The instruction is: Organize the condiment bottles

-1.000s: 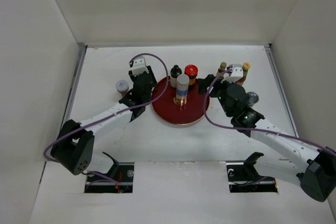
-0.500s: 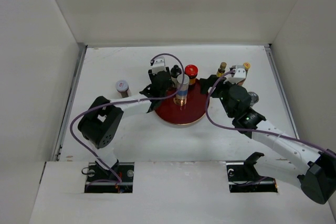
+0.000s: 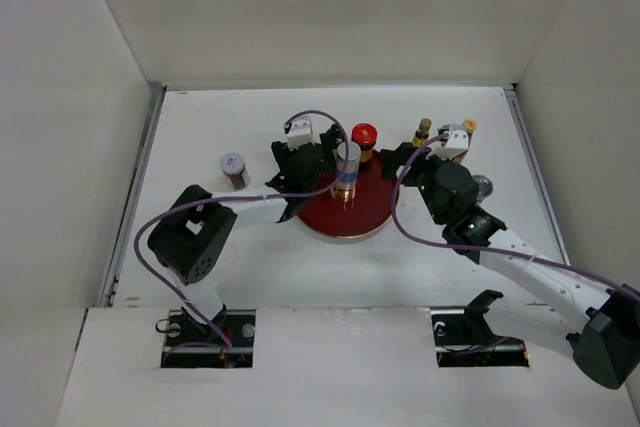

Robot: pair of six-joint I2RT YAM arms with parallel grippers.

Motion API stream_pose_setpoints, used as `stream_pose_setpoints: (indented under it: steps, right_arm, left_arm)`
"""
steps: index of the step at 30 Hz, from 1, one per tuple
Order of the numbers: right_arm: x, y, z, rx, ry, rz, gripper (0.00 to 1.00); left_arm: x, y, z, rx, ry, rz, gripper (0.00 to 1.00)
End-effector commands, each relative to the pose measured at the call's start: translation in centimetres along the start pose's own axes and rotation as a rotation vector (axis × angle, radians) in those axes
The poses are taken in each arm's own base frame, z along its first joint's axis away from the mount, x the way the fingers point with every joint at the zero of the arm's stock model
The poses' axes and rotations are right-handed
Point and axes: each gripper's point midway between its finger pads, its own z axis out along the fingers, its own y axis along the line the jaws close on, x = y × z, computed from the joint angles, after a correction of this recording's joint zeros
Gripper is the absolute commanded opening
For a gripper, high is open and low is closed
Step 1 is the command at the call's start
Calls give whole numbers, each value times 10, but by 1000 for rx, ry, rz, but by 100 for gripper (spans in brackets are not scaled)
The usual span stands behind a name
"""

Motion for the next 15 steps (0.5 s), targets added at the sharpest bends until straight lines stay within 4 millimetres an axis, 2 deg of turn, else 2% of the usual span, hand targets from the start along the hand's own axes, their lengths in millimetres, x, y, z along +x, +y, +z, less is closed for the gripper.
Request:
stream_pose_setpoints:
  steps: [1,6,10,15]
  right_arm:
    - [-21,5,1,-14,-72,42,100]
    - [-20,4,2,-10,-68,40,100]
    - [-18,5,3,-12,-64,38,100]
    - [-14,7,5,-16,-49,32,100]
  left_arm:
    - [-56,-1,-26,9,-117,-88,88]
    - [-66,43,-50,-73,-119,-82,90]
    - [-65,100,-66,-204,-98,-88,91]
    - [-63,169,-71,-399,-74,-121,92]
